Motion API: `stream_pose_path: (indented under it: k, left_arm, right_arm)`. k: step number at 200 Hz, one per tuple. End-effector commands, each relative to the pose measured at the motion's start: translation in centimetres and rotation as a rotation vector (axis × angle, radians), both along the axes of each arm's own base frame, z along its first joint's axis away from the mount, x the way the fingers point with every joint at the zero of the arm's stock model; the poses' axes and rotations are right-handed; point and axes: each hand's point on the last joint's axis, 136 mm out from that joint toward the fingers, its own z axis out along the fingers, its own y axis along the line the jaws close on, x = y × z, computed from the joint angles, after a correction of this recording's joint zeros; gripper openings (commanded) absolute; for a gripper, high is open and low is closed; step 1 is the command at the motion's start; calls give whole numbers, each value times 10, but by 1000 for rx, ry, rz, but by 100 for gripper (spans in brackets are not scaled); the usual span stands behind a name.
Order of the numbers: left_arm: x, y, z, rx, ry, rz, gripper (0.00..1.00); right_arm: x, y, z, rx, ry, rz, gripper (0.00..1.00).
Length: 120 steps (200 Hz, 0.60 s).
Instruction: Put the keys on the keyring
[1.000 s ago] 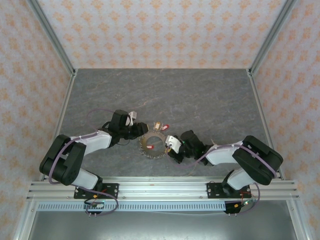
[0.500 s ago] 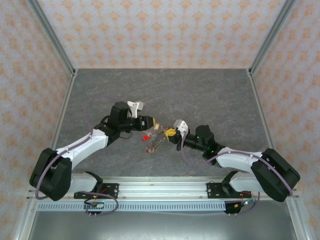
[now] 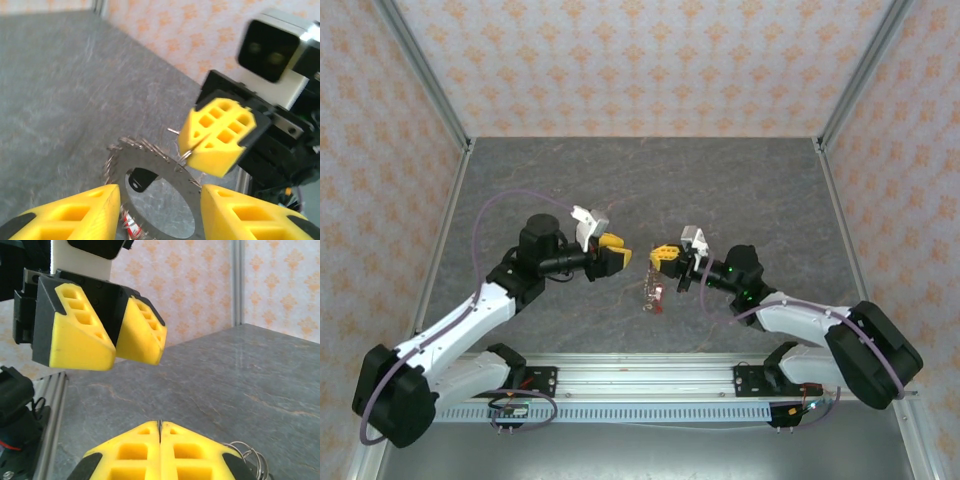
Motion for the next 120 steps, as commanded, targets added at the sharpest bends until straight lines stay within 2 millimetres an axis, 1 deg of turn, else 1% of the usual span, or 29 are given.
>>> stream_pose_path:
  k: [1, 22, 37, 51, 72, 120]
  left_arm:
    - [-7, -5, 6, 51, -197, -96, 46]
    - [-4, -9, -3, 88, -172, -132, 43]
    - [-1, -14, -2, 84, -174, -150, 43]
    - [-4, -18, 2, 75, -191, -183, 43]
    - [-10, -20, 5, 88, -217, -223, 43]
    - [-18, -22, 2, 104, -245, -291, 41]
  right_arm:
    - [-12, 6, 43, 82, -98, 115, 0]
    - [-15, 9, 44, 70, -102, 156, 0]
    - [-16, 12, 43, 58, -107, 184, 0]
    - [-16, 14, 42, 41, -113, 209, 0]
    - [-14, 15, 38, 13, -134, 221, 0]
    - [-12, 19, 44, -3, -164, 262, 0]
